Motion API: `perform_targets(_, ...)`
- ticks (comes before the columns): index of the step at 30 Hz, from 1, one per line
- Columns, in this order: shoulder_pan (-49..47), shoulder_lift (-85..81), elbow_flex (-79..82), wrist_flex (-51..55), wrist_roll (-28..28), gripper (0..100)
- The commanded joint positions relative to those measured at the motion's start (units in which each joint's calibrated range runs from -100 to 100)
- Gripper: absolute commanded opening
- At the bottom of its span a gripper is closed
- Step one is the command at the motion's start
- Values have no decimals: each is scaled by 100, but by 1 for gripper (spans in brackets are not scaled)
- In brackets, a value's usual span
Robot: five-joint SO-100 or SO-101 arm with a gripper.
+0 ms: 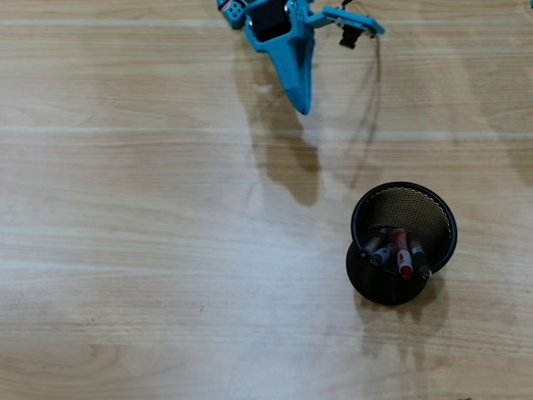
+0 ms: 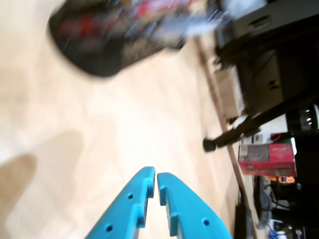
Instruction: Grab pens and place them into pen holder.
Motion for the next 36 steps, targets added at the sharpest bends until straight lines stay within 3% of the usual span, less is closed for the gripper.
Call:
perform_targets(1,180,-792,611,342,322,2)
perform_targets(8,738,-2406,1778,1563,930,2)
perform_targets(17,1269,-5089,2801,4032,1401,2)
perform_targets(22,1287,-5038,2891,4159,1636,2)
perform_targets(36,1269,-5055,2855,4287,1631,2)
